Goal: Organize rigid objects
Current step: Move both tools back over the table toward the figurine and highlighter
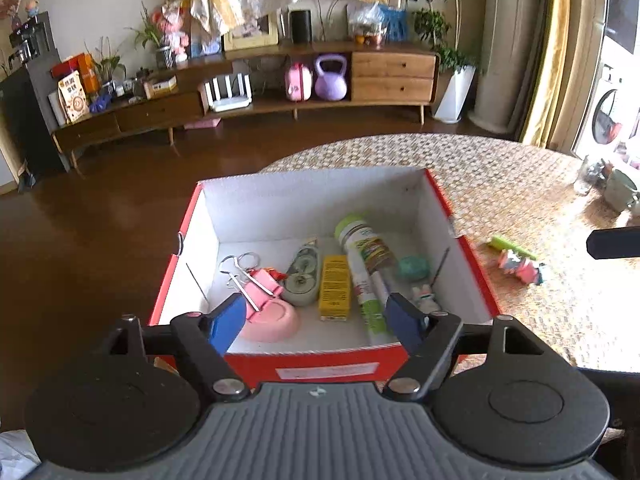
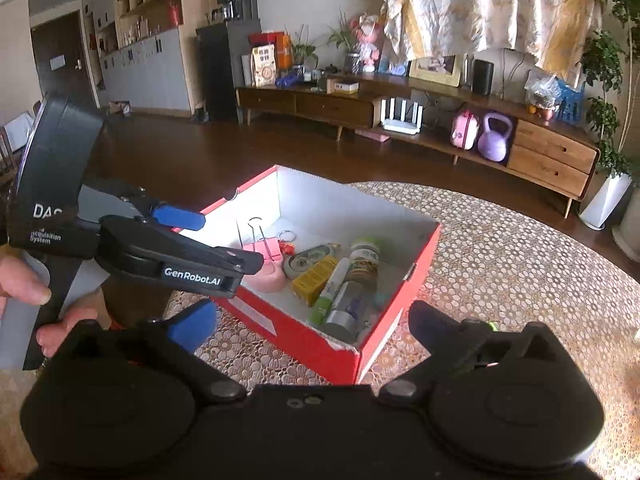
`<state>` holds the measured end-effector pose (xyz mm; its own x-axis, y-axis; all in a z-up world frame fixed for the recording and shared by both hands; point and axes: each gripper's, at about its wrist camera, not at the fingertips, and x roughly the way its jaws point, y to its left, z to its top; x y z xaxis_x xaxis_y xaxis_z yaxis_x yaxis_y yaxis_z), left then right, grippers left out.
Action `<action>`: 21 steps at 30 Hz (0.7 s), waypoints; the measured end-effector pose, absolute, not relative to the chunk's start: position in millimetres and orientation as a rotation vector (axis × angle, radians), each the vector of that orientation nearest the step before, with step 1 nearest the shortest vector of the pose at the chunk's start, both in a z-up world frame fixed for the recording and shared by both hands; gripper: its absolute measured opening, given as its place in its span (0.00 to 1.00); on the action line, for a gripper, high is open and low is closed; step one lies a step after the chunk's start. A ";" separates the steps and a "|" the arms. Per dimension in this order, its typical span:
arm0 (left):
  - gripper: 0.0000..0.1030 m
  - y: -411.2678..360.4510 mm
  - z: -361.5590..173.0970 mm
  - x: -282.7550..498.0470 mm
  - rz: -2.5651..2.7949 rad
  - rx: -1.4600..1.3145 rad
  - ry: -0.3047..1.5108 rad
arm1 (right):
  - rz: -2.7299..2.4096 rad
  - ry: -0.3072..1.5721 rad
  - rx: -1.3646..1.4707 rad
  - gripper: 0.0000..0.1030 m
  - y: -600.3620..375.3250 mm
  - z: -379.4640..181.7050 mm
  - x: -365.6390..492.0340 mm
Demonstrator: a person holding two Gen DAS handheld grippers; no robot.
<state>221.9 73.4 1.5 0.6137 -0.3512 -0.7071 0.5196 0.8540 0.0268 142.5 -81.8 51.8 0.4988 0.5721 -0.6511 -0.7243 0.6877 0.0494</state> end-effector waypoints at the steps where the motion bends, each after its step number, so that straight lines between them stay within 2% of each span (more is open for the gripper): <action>1: 0.75 72.2 2.8 217.2 -0.509 0.236 0.748 | 0.790 0.681 -0.242 0.99 -85.1 52.3 139.2; 11: 0.78 46.9 7.0 176.8 -0.546 0.169 0.700 | 0.769 0.622 -0.201 0.99 -134.8 52.7 123.3; 21: 0.78 -3.8 -4.8 154.6 -0.635 0.154 0.697 | 0.685 0.617 -0.146 1.00 -199.8 25.1 130.7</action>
